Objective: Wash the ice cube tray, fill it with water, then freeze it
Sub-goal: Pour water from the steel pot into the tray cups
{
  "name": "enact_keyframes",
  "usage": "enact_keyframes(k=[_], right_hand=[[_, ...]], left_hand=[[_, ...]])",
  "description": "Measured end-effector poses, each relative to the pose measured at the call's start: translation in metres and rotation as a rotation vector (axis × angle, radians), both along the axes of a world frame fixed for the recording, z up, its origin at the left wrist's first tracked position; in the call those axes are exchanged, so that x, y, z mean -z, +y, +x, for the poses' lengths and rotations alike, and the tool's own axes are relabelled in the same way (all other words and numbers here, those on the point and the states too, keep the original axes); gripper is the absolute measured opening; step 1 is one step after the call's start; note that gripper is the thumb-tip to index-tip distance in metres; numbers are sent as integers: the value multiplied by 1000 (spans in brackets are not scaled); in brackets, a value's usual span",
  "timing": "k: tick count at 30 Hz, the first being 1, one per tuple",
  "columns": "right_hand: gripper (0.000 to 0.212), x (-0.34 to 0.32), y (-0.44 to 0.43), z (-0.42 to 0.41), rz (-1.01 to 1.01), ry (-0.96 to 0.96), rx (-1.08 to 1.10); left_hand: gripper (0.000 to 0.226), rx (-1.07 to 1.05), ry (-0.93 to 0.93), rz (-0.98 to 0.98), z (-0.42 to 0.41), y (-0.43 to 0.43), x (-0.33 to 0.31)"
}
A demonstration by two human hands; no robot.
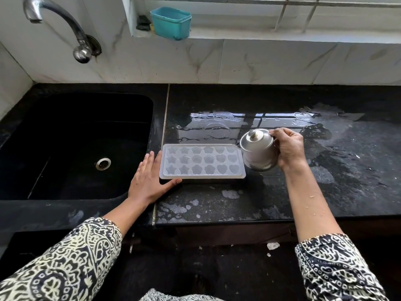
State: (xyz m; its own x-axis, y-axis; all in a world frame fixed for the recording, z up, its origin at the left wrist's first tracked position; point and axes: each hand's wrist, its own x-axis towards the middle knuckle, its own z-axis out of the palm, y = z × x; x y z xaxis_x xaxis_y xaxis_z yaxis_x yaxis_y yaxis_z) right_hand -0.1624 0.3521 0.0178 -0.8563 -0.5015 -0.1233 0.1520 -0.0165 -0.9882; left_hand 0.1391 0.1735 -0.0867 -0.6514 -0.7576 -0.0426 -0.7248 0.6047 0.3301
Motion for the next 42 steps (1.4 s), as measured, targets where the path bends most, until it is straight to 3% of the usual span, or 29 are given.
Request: enact_keyframes(k=[7,15,20,28,33,38,42], right_hand=[[37,-21,-20,19,-168,-74,-86],[28,-15,-61,60,-100,-27,-258],[38,-9,-84,85,-1,41,-340],[38,-7,-103,105,79,149,-356],[27,-6,-111,109,134,265,-375],[42,-6,-116,113,153,330,-395],[40,-5,-117,114,167,365,-407]], left_hand=[[119,5,-1,6,-2,1,-1],[117,10,-4,9,-3,2,-4],[116,9,-1,11,-2,0,-4],[116,24,-1,12,-1,-3,-2],[118,37,-10,17,0,-3,-2],[119,40,-16,18,0,-4,-1],[119,44,-21,18,-1,-5,-1]])
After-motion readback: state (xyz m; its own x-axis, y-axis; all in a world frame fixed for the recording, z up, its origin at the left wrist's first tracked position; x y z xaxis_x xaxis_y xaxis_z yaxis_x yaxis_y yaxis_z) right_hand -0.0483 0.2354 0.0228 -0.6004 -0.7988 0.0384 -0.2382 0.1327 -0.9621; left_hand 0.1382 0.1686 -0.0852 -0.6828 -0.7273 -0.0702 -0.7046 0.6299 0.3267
